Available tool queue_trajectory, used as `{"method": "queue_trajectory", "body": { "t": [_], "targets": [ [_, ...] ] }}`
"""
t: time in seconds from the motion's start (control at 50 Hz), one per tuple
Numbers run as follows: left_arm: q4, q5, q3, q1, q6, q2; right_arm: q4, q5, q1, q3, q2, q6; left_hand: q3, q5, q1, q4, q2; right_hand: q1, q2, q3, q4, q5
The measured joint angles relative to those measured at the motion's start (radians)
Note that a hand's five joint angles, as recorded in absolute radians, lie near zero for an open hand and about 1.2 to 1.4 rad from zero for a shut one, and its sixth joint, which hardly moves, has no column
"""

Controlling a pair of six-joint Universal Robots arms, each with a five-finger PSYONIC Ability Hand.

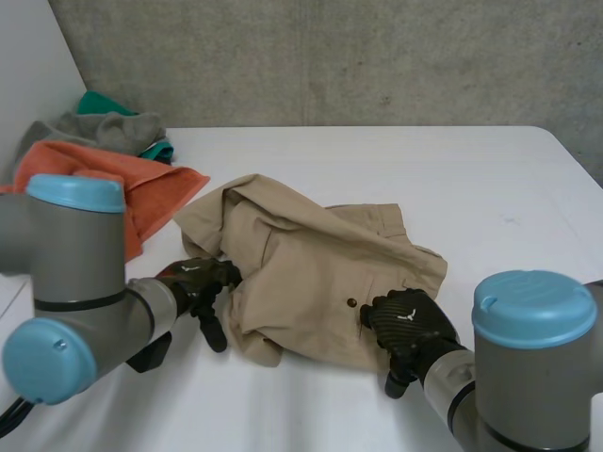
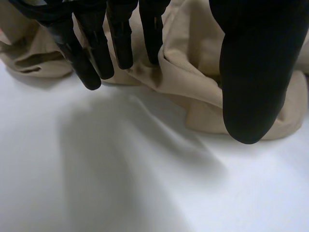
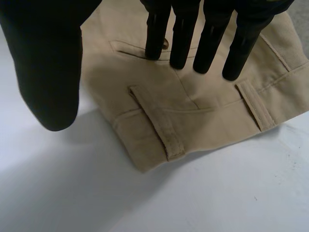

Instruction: Fold the laundry.

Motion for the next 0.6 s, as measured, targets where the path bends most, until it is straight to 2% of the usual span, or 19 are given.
{"method": "queue_trajectory", "body": {
  "t": [0.16,0.18,0.24,0.26,0.34,0.38,0.4,0.5,0.6],
  "targets": [
    [0.009,-0.005,0.085,-0.051,-0.034,-0.082,-0.094,0.035,0.0,-0.003,0.047,-0.02,0.0,0.0,0.001,0.0,0.0,0.334,0.347,0.334,0.339,0.324],
    [0.01,-0.007,0.101,-0.068,-0.042,-0.094,-0.105,0.037,-0.002,-0.006,0.052,-0.031,0.007,0.005,0.002,0.006,0.007,0.483,0.492,0.478,0.483,0.462],
    [0.01,-0.012,0.12,-0.091,-0.051,-0.109,-0.114,0.037,-0.006,-0.009,0.054,-0.046,0.088,0.084,0.098,0.087,0.092,0.644,0.705,0.687,0.696,0.67],
    [0.01,-0.014,0.125,-0.096,-0.053,-0.113,-0.116,0.037,-0.007,-0.01,0.054,-0.049,0.088,0.084,0.098,0.087,0.092,0.661,0.728,0.706,0.717,0.689],
    [0.01,-0.053,0.156,-0.132,-0.063,-0.129,-0.12,0.026,-0.019,-0.018,0.037,-0.066,0.626,0.608,0.607,0.627,0.645,0.667,0.739,0.736,0.756,0.717],
    [0.009,-0.078,0.166,-0.137,-0.064,-0.126,-0.117,0.02,-0.025,-0.023,0.029,-0.068,0.669,0.638,0.635,0.657,0.674,0.667,0.739,0.736,0.756,0.718],
    [0.008,-0.108,0.177,-0.139,-0.064,-0.119,-0.111,0.013,-0.034,-0.03,0.015,-0.07,0.787,0.76,0.717,0.797,0.798,0.667,0.739,0.736,0.756,0.722],
    [-0.012,-0.171,0.199,-0.13,-0.061,-0.036,-0.066,0.0,-0.067,-0.077,-0.044,-0.071,0.792,0.76,0.717,0.8,0.802,0.667,0.739,0.736,0.757,0.725],
    [-0.055,-0.157,0.218,-0.11,-0.04,0.154,0.049,-0.017,-0.108,-0.193,-0.149,-0.07,0.799,0.76,0.717,0.804,0.802,0.667,0.739,0.74,0.759,0.725]
  ]
}}
